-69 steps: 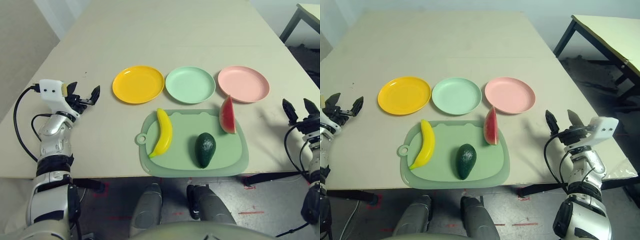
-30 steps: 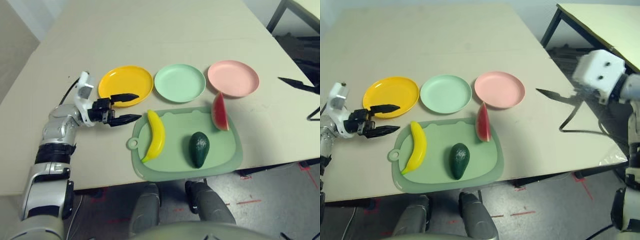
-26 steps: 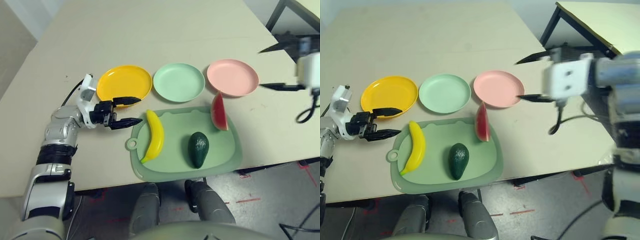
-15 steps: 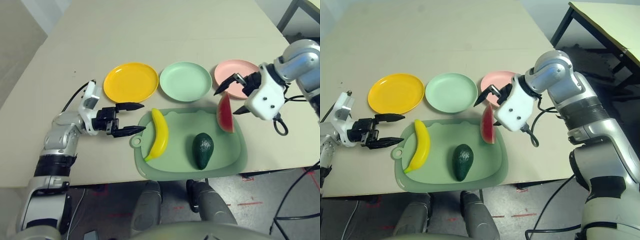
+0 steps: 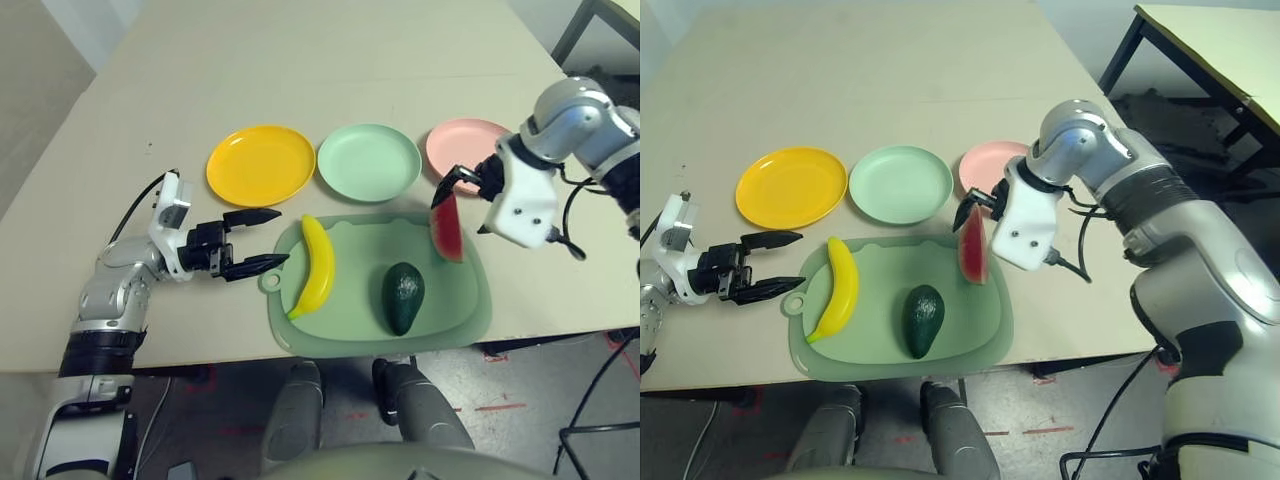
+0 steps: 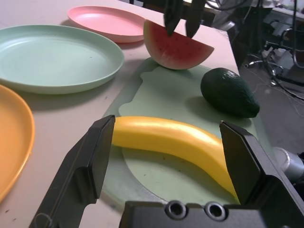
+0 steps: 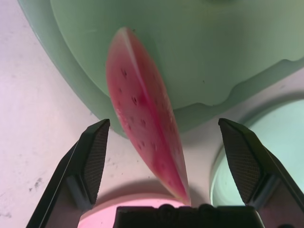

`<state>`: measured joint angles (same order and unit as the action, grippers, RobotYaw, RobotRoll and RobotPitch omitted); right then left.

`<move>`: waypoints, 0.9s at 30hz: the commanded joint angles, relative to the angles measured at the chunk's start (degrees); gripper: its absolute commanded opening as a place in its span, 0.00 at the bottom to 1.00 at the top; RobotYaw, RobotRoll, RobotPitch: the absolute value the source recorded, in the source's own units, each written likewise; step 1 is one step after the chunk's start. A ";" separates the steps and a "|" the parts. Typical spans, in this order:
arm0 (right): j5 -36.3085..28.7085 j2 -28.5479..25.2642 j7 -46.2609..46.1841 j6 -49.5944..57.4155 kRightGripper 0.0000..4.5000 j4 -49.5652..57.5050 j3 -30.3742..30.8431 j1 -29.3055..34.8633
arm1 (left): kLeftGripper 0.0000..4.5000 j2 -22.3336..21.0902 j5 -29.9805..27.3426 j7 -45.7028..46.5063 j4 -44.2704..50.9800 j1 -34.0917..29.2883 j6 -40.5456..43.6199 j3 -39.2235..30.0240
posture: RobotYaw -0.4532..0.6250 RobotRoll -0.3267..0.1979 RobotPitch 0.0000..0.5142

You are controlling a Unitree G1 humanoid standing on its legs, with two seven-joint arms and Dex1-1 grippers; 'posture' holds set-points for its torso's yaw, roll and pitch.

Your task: Place the fruits into color-matched plates.

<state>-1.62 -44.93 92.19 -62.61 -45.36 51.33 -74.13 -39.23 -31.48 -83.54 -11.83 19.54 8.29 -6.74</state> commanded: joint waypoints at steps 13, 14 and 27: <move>8.69 3.18 0.26 1.62 1.00 -2.28 -4.98 5.17 | 1.00 1.16 1.92 -0.47 -1.78 3.52 -6.11 0.54 | 0.49 0.62 0.43; 9.02 3.32 0.31 1.73 1.00 -2.33 -4.97 5.32 | 1.00 1.09 1.83 -0.31 -1.41 3.31 -6.05 0.44 | 0.49 0.62 0.43; 13.78 4.83 0.00 3.99 0.46 -4.52 -8.27 6.21 | 1.00 0.69 1.46 1.85 0.82 1.56 -6.58 -0.84 | 0.51 0.62 0.39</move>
<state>11.43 -40.23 91.57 -59.17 -49.84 43.55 -68.92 -38.10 -29.82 -81.64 -11.55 21.39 2.14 -6.98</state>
